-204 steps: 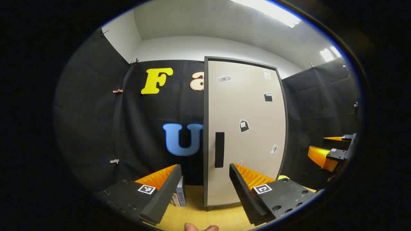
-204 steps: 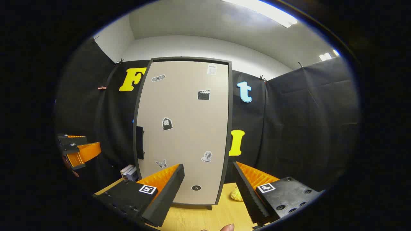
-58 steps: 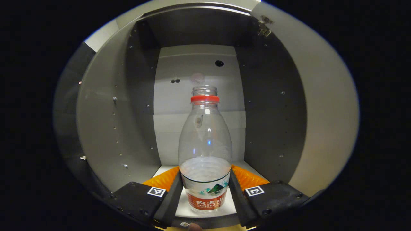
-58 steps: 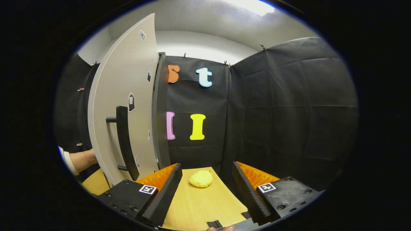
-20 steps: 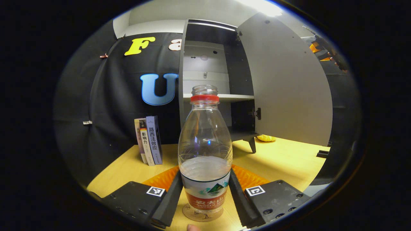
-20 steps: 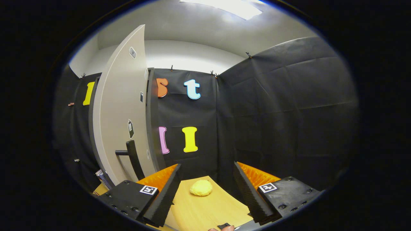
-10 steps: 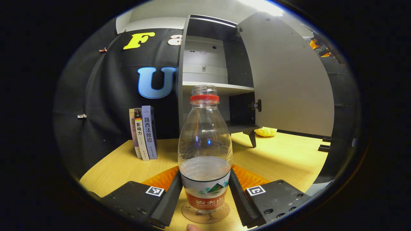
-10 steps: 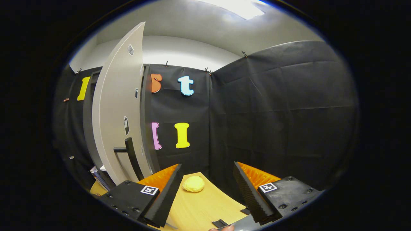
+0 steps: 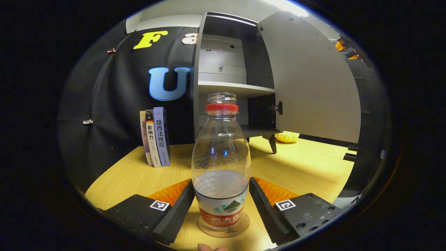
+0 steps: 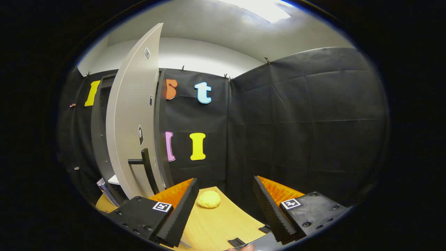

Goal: Open the cabinet door with the right hand, grasp the bottle in the cabinet with the left hand and place it on the coaster, then close the cabinet door with the right hand.

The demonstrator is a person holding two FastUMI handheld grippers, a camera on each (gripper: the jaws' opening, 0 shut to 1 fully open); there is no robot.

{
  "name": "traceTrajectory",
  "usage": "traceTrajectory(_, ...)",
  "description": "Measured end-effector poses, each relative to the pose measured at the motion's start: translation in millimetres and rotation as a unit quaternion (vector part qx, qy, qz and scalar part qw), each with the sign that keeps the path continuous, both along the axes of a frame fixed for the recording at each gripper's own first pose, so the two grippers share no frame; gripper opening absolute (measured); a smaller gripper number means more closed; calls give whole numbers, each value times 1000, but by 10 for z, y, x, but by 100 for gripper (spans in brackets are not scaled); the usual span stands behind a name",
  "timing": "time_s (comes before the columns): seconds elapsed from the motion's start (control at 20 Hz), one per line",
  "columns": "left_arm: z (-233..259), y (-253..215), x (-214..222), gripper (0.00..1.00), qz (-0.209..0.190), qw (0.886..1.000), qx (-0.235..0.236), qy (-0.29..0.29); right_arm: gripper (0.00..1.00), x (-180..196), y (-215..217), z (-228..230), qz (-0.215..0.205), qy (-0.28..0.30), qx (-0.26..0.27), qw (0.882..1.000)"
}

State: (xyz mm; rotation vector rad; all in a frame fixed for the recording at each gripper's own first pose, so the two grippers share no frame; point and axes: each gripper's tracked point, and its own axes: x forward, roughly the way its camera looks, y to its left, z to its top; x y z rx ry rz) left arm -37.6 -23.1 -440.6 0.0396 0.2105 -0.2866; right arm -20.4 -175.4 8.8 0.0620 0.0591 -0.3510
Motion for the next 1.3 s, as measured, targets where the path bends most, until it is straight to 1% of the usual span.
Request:
traceTrajectory(0.05, 39, 14, -7, 93, 3, 1000, 1, -2, 98, 8, 19, -3, 3, 0, 0, 1000)
traceTrajectory(0.1, 78, 26, -10, 95, 5, 1000, 0, -4, 98, 7, 32, -8, 5, 1, 1, 1000)
traceTrajectory(0.25, 270, 55, -10, 94, 12, 1000, -1, -7, 98, 24, 33, -36, 9, 0, 4, 1000)
traceTrajectory(0.55, 1018, -78, -71, 94, 23, 999, -36, -4, 98, 126, 35, -81, 25, 2, 6, 1000)
traceTrajectory(0.75, 1651, -56, -21, 94, 65, 997, -27, -25, 98, 247, 66, -82, 31, -2, 13, 999)
traceTrajectory(0.8, 1837, -58, 16, 92, 76, 996, -22, -33, 98, 277, 54, -76, 31, -4, 17, 999)
traceTrajectory(0.85, 2041, -29, 45, 94, 91, 995, -20, -36, 98, 312, 60, -72, 35, -6, 22, 999)
traceTrajectory(0.9, 2237, -25, 66, 94, 101, 994, -28, -41, 98, 351, 73, -71, 41, -8, 27, 999)
traceTrajectory(1.0, 2633, -147, 133, 95, 101, 992, -52, -46, 98, 433, 99, -109, 55, -5, 34, 998)
traceTrajectory(1.1, 2919, -169, 172, 95, 109, 992, -53, -35, 98, 505, 118, -157, 67, -1, 36, 997)
traceTrajectory(1.15, 3006, -160, 174, 92, 119, 991, -54, -23, 98, 529, 115, -176, 71, 1, 38, 997)
traceTrajectory(1.2, 3068, -167, 169, 95, 125, 991, -54, -12, 98, 552, 113, -192, 75, 1, 44, 996)
traceTrajectory(1.25, 3141, -189, 169, 95, 126, 991, -52, -3, 98, 572, 122, -204, 81, 1, 54, 995)
traceTrajectory(1.3, 3217, -194, 179, 92, 129, 990, -48, -2, 98, 590, 142, -215, 87, 1, 67, 994)
